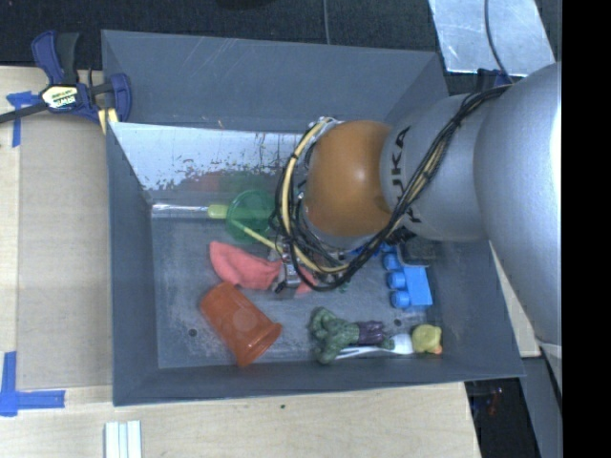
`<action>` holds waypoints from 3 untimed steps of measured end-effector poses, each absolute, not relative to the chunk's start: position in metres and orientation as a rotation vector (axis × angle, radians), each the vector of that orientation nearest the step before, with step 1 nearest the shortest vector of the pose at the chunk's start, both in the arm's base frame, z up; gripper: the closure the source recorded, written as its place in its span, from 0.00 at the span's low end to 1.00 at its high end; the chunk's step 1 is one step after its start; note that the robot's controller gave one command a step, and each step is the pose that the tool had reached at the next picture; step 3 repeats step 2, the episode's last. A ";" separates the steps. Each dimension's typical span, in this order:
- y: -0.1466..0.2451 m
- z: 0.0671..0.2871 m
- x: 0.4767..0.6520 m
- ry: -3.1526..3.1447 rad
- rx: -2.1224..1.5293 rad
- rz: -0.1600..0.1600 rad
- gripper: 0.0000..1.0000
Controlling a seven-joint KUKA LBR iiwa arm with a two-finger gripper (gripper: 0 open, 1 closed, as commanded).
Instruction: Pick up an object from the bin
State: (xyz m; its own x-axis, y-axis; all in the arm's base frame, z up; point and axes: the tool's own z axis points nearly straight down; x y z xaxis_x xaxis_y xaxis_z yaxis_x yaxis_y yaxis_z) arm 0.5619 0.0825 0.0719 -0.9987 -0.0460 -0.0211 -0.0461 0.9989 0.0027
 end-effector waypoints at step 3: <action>0.061 0.219 0.569 3.125 -0.113 0.003 1.00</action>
Offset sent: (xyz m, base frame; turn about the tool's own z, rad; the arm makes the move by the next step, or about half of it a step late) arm 0.0108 -0.0414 0.1979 -0.0355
